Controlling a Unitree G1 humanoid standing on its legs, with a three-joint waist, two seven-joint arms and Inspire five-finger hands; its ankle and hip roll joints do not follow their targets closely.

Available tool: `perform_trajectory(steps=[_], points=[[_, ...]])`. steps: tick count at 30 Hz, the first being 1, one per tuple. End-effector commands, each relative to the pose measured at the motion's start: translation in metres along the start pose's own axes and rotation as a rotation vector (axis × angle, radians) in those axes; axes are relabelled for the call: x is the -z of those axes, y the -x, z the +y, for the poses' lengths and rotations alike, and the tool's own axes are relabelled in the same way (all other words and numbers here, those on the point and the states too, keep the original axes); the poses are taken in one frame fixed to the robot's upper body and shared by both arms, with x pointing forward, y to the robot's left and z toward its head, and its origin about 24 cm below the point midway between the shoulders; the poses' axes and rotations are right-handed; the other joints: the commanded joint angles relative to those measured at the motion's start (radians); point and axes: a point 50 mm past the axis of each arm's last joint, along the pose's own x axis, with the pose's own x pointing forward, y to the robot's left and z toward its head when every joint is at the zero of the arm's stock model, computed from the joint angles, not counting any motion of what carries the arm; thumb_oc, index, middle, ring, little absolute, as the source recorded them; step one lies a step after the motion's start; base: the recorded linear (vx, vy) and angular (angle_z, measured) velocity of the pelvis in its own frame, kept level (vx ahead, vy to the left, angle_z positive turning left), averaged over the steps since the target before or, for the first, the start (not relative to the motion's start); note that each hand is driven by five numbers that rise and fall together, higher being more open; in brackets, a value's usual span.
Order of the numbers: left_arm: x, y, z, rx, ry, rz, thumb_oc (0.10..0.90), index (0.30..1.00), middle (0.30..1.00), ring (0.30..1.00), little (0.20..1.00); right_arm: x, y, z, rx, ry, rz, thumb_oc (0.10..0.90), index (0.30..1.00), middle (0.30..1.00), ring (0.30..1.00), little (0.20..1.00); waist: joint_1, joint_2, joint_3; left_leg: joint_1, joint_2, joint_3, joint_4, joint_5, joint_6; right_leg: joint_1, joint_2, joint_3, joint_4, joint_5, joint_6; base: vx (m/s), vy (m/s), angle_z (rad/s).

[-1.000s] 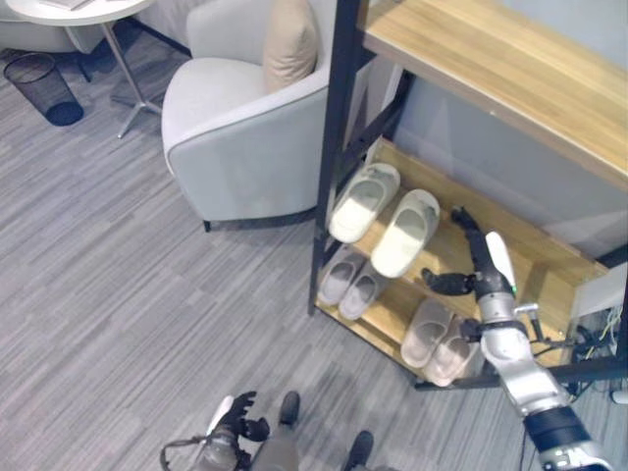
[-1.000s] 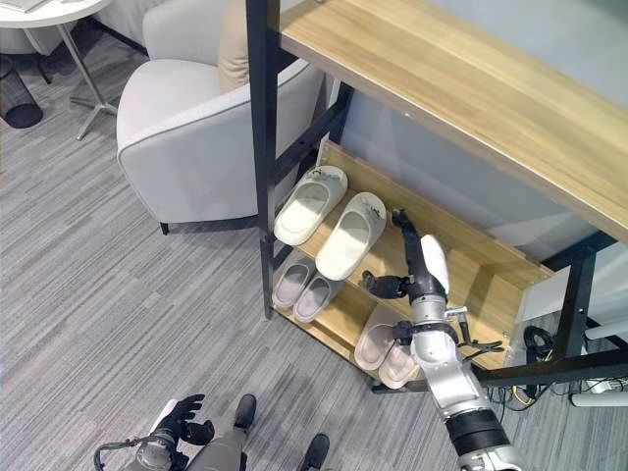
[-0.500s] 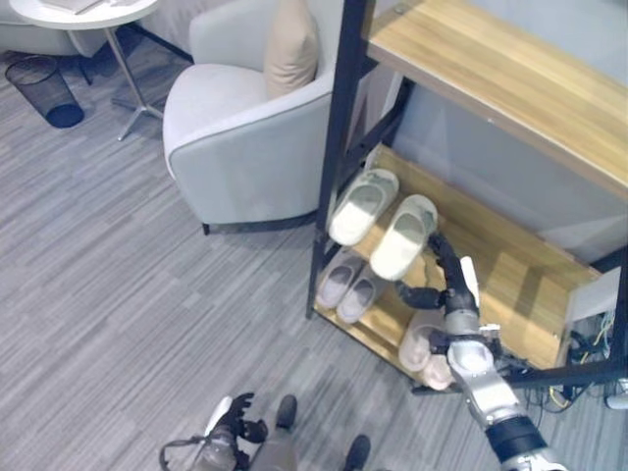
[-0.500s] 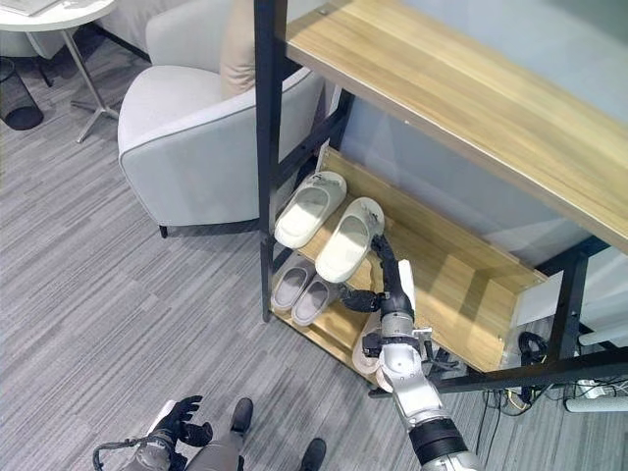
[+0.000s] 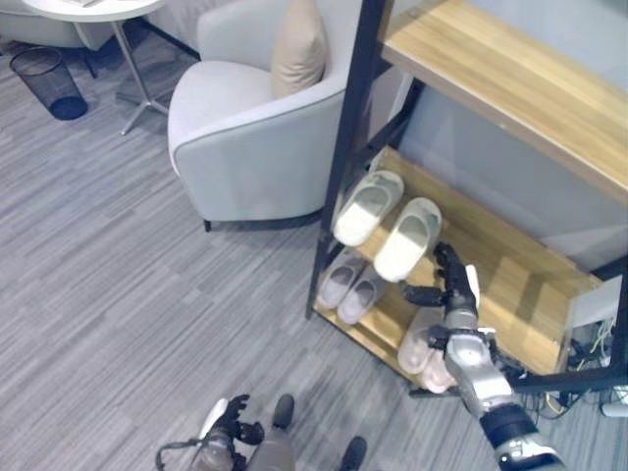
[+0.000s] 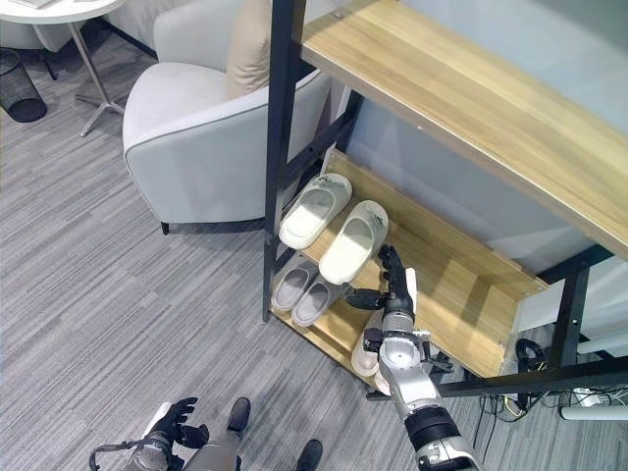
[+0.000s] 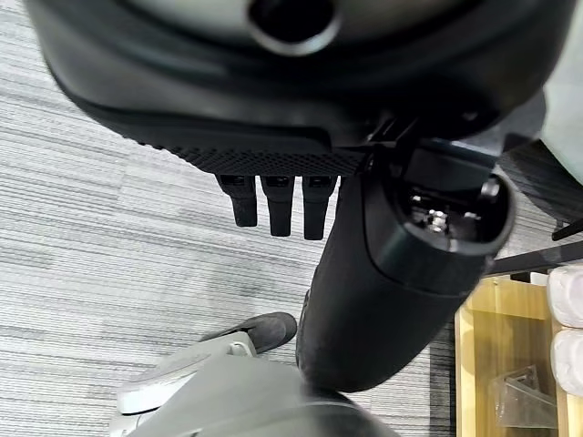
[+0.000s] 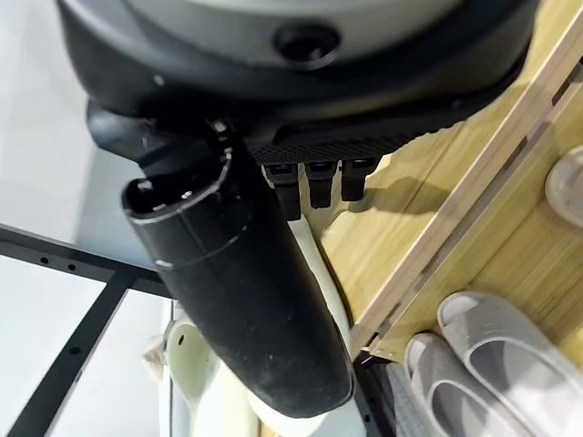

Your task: Arrange the slippers neatly on the shoe rack.

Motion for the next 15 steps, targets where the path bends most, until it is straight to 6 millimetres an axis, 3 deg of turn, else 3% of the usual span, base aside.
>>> perform_trajectory(steps=[1,15], points=[[0.005,0.008,-0.035,0.093,-0.048,0.013,0.8,0.9,0.9,0.9,0.9,-0.057,-0.024,-0.019,0.078,-0.068,-0.248,0.8,0.9,0.9,0.9,0.9,0.043,0.023,-0.018,0.071,0.02,0.059,-0.013,-0.137,-0.03,-0.024,-0.026,-0.002,0.03,-0.035,0.065,0.0,0.0,0.0],[0.002,0.008,-0.038,0.097,-0.032,0.002,0.8,0.9,0.9,0.9,0.9,-0.083,-0.041,-0.005,-0.001,0.031,-0.312,0.8,0.9,0.9,0.9,0.9,0.067,0.028,-0.014,0.066,0.012,0.052,-0.013,-0.132,-0.03,-0.025,-0.035,-0.015,0.039,-0.037,0.063,0.0,0.005,0.02]])
